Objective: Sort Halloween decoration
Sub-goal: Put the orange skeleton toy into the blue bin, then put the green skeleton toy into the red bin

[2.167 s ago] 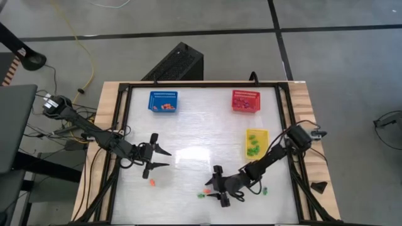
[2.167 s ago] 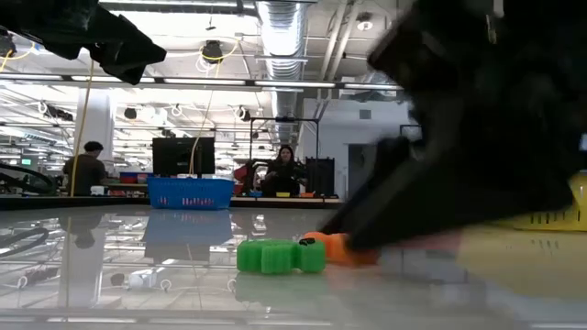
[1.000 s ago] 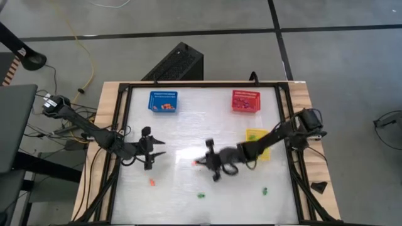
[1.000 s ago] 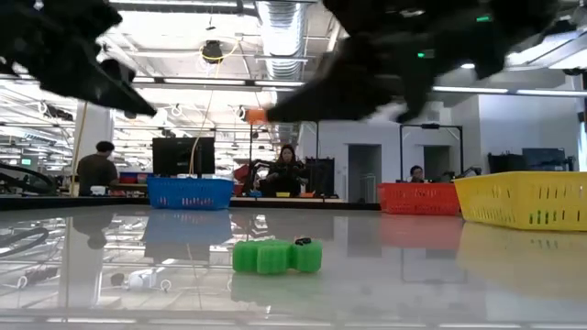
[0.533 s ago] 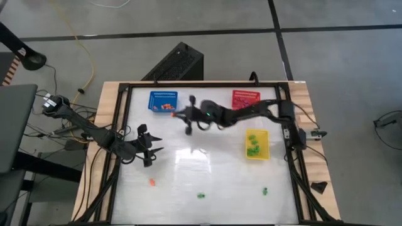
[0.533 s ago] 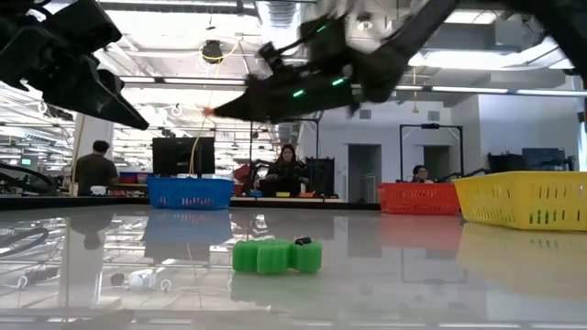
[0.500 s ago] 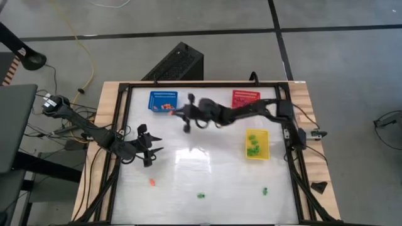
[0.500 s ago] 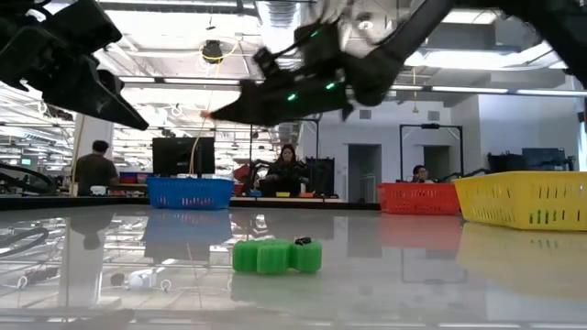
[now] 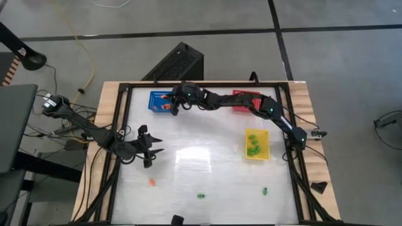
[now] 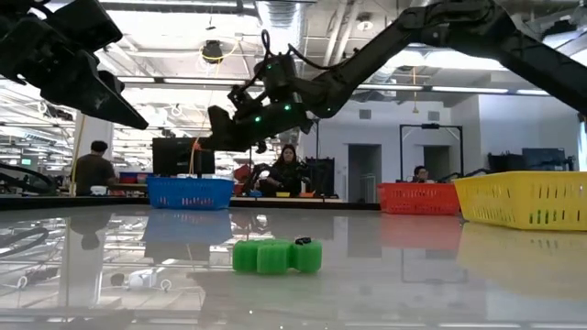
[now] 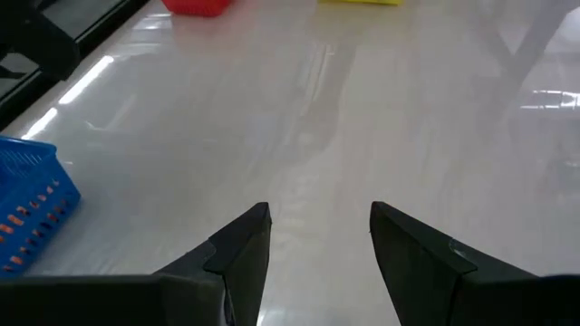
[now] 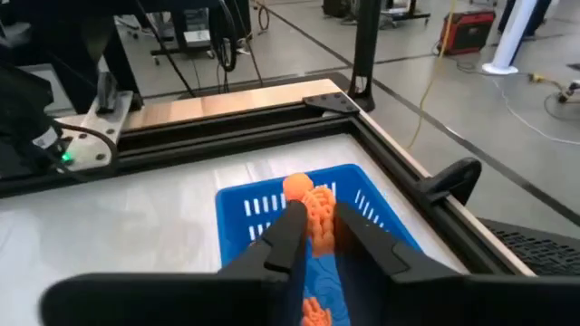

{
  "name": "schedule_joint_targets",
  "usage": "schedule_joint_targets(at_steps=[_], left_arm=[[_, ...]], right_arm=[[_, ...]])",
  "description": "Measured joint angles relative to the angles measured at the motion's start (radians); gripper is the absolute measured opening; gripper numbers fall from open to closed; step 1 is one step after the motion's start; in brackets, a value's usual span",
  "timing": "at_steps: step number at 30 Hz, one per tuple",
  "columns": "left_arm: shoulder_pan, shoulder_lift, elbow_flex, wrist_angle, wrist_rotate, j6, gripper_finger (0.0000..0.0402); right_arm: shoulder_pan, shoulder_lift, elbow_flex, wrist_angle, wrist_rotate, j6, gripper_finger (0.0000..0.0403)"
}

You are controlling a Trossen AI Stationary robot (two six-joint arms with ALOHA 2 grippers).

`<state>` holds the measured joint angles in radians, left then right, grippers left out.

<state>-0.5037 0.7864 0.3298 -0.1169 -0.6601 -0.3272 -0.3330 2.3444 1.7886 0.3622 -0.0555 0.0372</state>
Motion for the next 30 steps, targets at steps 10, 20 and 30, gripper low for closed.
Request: schedule_joint_targets(at_steps=[10,20,30], left_arm=[[0.0,0.0,0.0,0.003,0.026,-0.026,0.018],[0.0,0.0,0.0,0.024,0.064,-0.036,0.018],[0.0,0.0,0.0,0.026,0.068,-0.028,0.018]], right_arm=[[-0.001,-0.061,0.01,-0.093,-0.003,0.071,0.0213],[0.041,-0.279,0.011,-0.646,-0.263,0.04,0.0285],[0.405,-0.481,-0.016,-1.547,-0.43,0.058,0.0285]])
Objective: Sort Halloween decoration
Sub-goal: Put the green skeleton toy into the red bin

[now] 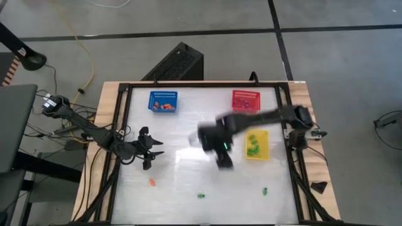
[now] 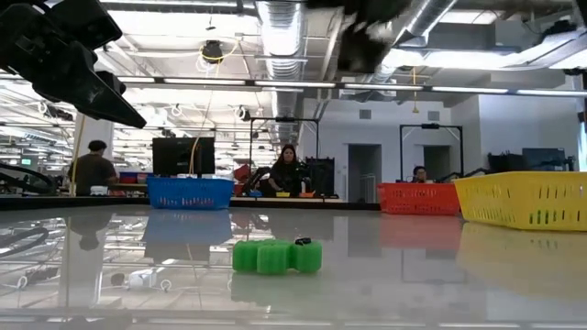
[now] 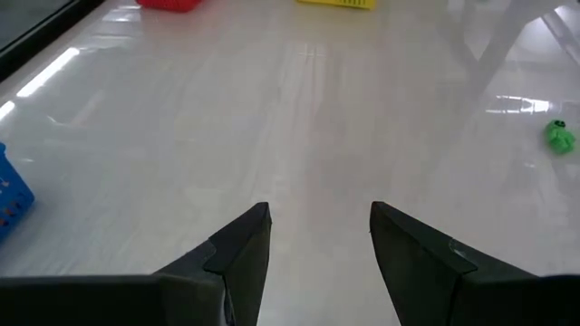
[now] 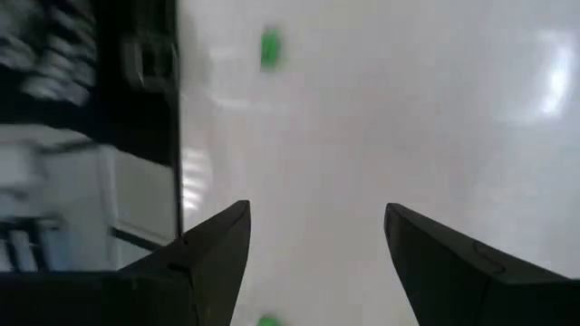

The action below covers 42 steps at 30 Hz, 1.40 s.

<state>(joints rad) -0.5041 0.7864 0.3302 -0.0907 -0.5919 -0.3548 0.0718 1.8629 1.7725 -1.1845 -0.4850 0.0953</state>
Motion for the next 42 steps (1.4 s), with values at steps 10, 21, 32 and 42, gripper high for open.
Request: schedule_joint_targets(at_steps=[10,21,32,42], left_arm=[[0.0,0.0,0.0,0.004,-0.017,0.01,0.018],[0.0,0.0,0.0,0.078,-0.041,0.075,0.018],[0.0,0.0,0.0,0.101,-0.017,0.085,0.018],[0.0,0.0,0.0,0.097,-0.017,0.096,0.018]], right_arm=[[0.525,-0.066,-0.251,0.03,0.183,0.855,0.0285],[0.629,-0.066,-0.489,0.035,0.052,1.483,0.0286],[0.519,-0.065,-0.635,0.172,-0.033,1.299,0.0286],[0.491,-0.061,-0.716,0.219,-0.086,1.234,0.0286]])
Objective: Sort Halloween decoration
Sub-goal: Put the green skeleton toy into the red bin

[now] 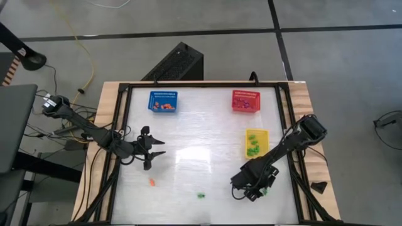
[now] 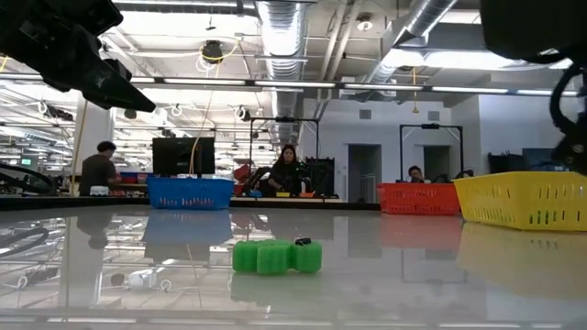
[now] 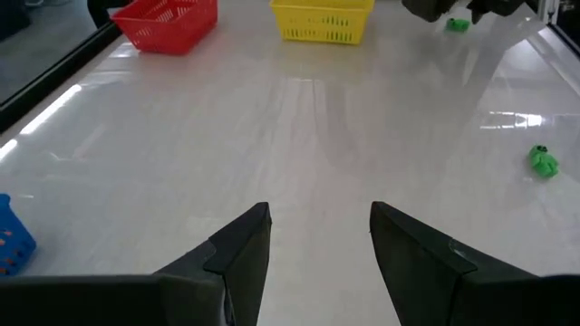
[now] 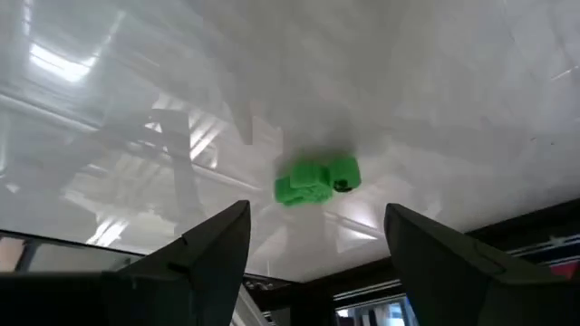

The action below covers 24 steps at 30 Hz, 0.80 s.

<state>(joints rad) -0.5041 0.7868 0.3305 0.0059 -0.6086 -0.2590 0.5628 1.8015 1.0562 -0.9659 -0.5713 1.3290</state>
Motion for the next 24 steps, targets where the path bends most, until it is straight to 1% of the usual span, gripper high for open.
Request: schedule_joint_targets(at_steps=[7,11,14,16,18,20,24], left_arm=[[0.0,0.0,0.0,0.0,0.0,0.005,0.018],[0.0,0.0,0.0,0.0,0.0,0.005,0.018],[0.0,0.0,0.0,0.0,0.0,0.005,0.018],[0.0,0.0,0.0,0.0,0.0,0.005,0.018],[0.0,0.0,0.0,0.0,0.0,0.005,0.018],[0.0,0.0,0.0,0.0,0.0,0.005,0.018],[0.0,0.0,0.0,0.0,0.0,0.005,0.018]], right_arm=[[0.006,0.0,-0.07,0.161,-0.029,0.005,0.0286],[0.005,0.0,-0.083,0.172,-0.04,0.005,0.0285],[0.005,0.0,-0.083,0.191,-0.053,-0.01,0.0274],[0.006,0.0,-0.082,0.204,-0.055,-0.018,0.0258],[0.005,0.0,-0.082,0.214,-0.055,-0.018,0.0232],[0.005,0.0,-0.082,0.225,-0.055,-0.018,0.02],[0.005,0.0,-0.082,0.23,-0.058,-0.02,0.0122]])
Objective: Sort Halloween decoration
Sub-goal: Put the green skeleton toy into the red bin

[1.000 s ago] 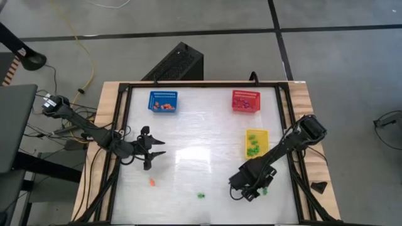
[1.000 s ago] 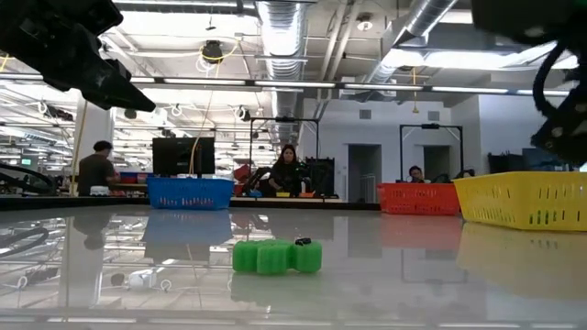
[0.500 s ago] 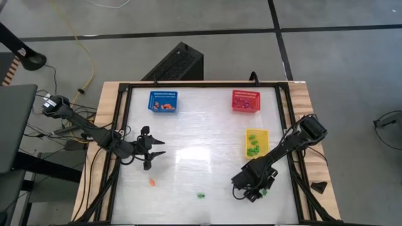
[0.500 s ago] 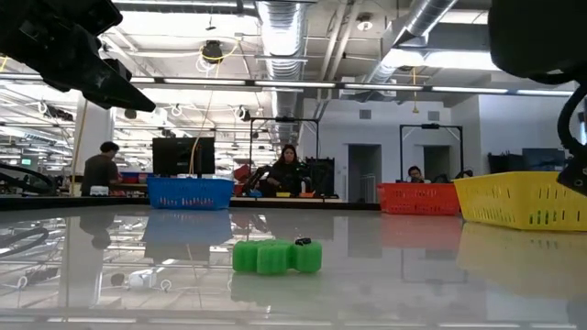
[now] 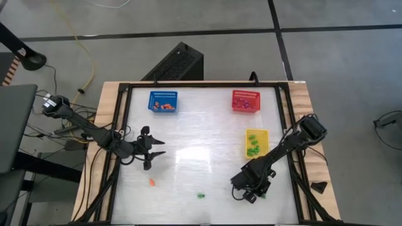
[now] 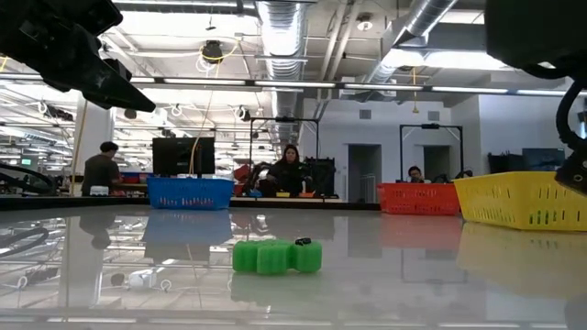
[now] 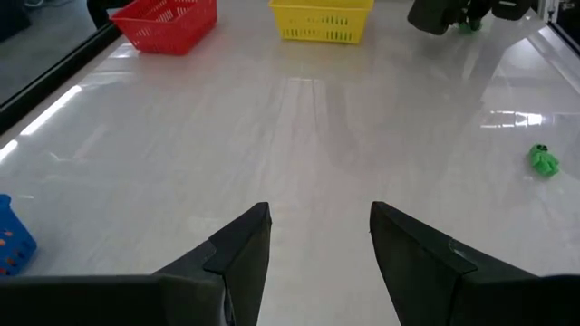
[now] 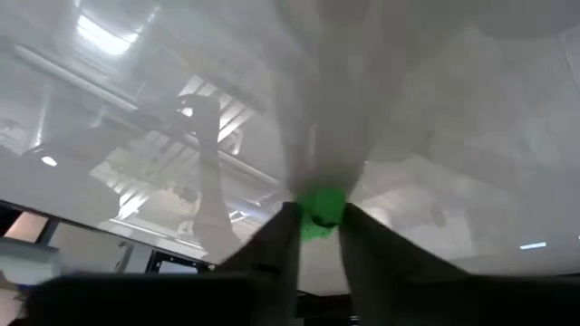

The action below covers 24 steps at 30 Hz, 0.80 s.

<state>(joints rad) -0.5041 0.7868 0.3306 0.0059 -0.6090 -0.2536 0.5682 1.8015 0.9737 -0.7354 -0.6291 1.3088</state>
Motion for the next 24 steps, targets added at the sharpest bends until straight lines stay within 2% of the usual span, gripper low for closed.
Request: schedule_joint_targets(at_steps=[5,7,16,20,24], left_arm=[[0.0,0.0,0.0,0.0,0.0,0.0,0.018],[0.0,0.0,0.0,0.0,0.0,0.0,0.018],[0.0,0.0,0.0,0.0,0.0,0.0,0.018],[0.0,0.0,0.0,0.0,0.0,0.0,0.018],[0.0,0.0,0.0,0.0,0.0,0.0,0.018]], right_arm=[[0.0,-0.002,0.001,0.038,-0.016,-0.002,0.0037],[0.0,-0.003,0.002,0.068,-0.019,-0.009,0.0018],[-0.006,0.0,0.081,0.088,0.035,-0.104,0.0029],[-0.017,0.0,0.126,0.079,0.055,-0.137,0.0019],[-0.02,0.0,0.16,0.045,0.111,-0.153,0.0024]])
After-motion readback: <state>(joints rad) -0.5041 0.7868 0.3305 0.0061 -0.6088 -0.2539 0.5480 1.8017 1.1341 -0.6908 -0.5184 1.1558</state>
